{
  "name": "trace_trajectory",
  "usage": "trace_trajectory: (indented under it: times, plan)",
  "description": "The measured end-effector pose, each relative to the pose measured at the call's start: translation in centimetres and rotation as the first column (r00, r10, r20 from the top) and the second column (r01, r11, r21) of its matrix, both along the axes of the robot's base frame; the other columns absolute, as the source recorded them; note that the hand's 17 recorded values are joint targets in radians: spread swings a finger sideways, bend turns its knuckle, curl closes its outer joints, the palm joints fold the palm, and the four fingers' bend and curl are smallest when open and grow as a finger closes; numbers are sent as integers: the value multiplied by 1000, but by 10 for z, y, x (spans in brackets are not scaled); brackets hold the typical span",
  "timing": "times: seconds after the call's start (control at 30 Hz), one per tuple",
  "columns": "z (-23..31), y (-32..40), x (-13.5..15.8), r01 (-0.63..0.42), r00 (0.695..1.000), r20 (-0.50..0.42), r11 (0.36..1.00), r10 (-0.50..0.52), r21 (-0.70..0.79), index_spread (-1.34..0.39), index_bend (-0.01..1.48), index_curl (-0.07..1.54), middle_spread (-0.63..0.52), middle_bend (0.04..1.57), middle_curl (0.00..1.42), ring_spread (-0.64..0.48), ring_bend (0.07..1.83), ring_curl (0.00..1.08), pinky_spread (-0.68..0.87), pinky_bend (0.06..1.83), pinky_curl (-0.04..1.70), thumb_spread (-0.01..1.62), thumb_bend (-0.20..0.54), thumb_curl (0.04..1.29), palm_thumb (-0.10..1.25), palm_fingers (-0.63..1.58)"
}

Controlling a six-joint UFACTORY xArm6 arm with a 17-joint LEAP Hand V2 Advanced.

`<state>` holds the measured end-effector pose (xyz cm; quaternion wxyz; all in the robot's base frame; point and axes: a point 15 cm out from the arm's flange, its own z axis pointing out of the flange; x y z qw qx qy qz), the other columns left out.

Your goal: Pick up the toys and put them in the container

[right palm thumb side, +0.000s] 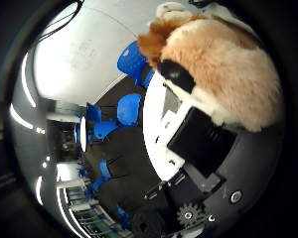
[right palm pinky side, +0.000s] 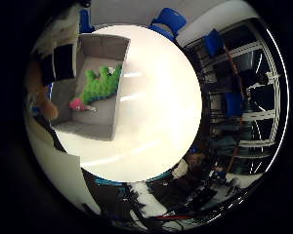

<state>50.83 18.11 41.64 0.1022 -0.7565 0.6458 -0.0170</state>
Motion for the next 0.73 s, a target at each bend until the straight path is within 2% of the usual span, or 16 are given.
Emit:
trace_trajectory:
  times: [0.07,0.13,0.17,0.3,0.4,0.5,0.73]
  plan:
    - [-6,-5,0,2,1000,-17,1000,-2,-7,-388,397,640,-173,918,549,-217,1082,653,-324,854,868,1148,-23,519,746,282]
    - [-10,-11,0,-4,999,-33,1000,3,-12,-447,390,572,-117,706,462,-71,892,552,-66,807,831,1163,-25,490,716,65]
    - [-12,-13,-2,-13,999,-44,1000,12,-12,-465,381,534,-84,611,420,31,797,495,99,791,799,1166,-23,475,702,12]
    - [-13,-22,-3,-37,998,-60,999,37,2,-482,321,450,-32,466,356,180,591,369,417,701,672,1168,-19,439,684,-7]
    - [-8,-31,-2,-50,998,-48,999,50,4,-487,274,407,-1,375,326,222,499,315,514,623,581,1167,-18,422,680,22]
    - [-6,-40,-8,-45,997,-65,999,45,1,-488,230,382,9,315,314,234,428,281,540,559,512,1162,-19,411,679,65]
    - [21,-67,-56,-27,989,-145,1000,26,-9,-475,181,351,20,236,310,247,319,243,523,457,416,1163,-21,387,667,118]
